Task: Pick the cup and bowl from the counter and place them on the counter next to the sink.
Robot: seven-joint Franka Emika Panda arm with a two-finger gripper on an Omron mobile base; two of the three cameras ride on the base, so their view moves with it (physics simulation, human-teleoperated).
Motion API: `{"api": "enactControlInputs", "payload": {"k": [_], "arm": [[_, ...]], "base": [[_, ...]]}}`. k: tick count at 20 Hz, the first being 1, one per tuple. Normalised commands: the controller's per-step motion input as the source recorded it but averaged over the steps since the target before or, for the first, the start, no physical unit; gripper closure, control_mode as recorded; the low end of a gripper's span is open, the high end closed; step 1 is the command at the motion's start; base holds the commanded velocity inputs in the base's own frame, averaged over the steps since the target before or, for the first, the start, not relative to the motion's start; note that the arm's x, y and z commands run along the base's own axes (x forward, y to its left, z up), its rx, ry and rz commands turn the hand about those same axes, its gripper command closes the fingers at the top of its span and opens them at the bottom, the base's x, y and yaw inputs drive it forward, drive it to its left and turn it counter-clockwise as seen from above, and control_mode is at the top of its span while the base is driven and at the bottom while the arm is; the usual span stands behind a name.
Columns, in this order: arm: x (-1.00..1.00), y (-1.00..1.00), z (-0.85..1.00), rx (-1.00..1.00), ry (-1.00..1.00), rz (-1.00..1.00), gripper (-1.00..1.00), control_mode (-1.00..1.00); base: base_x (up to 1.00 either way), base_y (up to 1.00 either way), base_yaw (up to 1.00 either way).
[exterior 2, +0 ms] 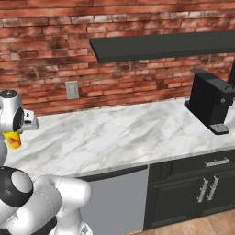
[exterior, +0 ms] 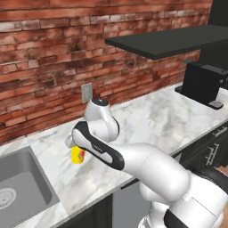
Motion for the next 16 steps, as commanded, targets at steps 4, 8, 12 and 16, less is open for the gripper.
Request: {"api": "enactControlInputs", "payload": {"k": [4, 8, 12, 16], "arm": [[0.14, 0.48, -0.40, 0.00, 0.07, -0.03, 1.00, -1.00], [0.00, 0.40, -0.10, 0.00, 0.17, 0.00, 1.00, -1.00], [0.00, 0.28, -0.09, 0.00, 0.15, 0.00, 1.00, -1.00], [0.00, 0.10, -0.34, 0.00, 0.01, -0.01, 1.00, -1.00]], "base": [[0.00, 0.00, 0.00], [0.00, 0.00, 0.00], [0.00, 0.00, 0.00], [0.00, 0.00, 0.00]]}}
